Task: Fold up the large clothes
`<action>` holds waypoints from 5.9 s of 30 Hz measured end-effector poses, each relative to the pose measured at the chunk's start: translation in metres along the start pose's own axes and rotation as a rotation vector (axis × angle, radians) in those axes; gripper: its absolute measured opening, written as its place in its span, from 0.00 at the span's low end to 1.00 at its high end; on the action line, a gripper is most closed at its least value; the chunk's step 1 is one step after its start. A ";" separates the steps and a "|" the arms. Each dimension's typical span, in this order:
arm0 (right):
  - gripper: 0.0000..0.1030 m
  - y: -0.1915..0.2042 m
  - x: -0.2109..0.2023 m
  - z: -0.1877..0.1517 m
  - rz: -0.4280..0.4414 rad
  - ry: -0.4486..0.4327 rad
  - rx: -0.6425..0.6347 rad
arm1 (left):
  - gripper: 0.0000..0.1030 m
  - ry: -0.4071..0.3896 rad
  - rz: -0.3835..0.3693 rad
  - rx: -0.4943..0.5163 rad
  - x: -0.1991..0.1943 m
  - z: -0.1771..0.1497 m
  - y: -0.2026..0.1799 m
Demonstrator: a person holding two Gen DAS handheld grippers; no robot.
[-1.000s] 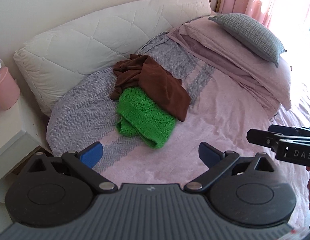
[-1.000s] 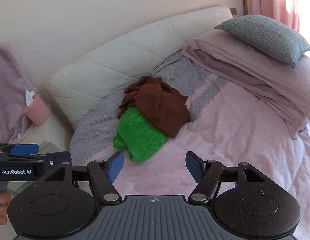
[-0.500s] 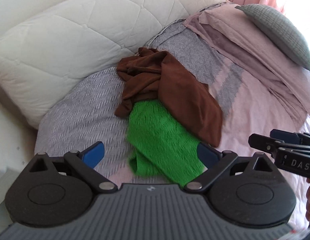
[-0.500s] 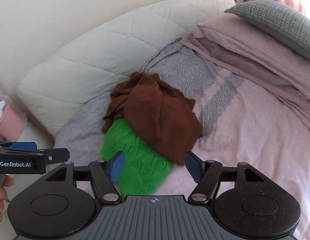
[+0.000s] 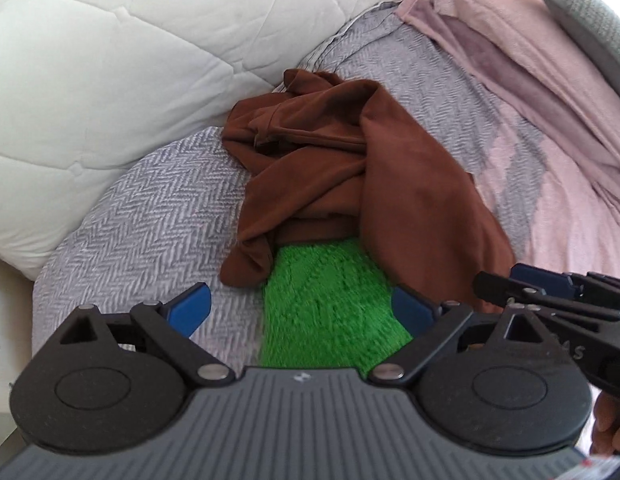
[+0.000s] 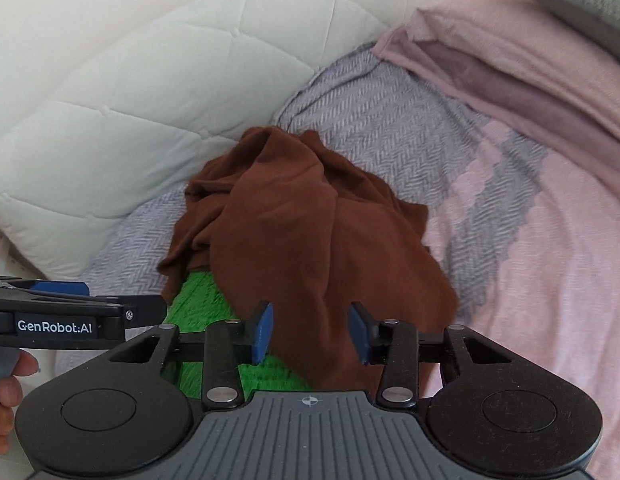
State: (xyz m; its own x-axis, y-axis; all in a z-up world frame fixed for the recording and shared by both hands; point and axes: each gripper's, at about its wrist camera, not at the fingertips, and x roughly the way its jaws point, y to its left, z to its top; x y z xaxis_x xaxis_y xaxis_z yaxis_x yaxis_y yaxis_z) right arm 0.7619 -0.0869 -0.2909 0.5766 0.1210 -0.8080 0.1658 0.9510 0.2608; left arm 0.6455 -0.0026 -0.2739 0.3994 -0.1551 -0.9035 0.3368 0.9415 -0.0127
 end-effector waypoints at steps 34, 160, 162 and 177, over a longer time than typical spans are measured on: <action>0.00 -0.077 -0.498 -0.094 -0.266 -1.103 0.152 | 0.90 -0.311 -0.309 0.283 -0.253 -0.086 -0.186; 0.52 -0.309 -0.519 -0.637 -0.735 0.026 0.787 | 0.84 0.005 -0.314 0.949 -0.226 -0.387 -0.502; 0.47 -0.324 -0.496 -0.655 -0.778 0.096 0.699 | 0.84 0.000 -0.303 0.955 -0.226 -0.399 -0.513; 0.00 -0.386 -0.704 -0.717 -1.052 -0.108 0.871 | 0.78 -0.244 -0.510 1.546 -0.224 -0.463 -0.662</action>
State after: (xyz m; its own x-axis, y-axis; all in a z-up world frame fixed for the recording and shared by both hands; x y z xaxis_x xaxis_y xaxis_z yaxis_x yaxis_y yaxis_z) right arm -0.2816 -0.3355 -0.2013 -0.0802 -0.6015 -0.7949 0.9818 0.0901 -0.1673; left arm -0.0621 -0.4526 -0.2614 0.0538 -0.5179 -0.8537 0.8868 -0.3682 0.2792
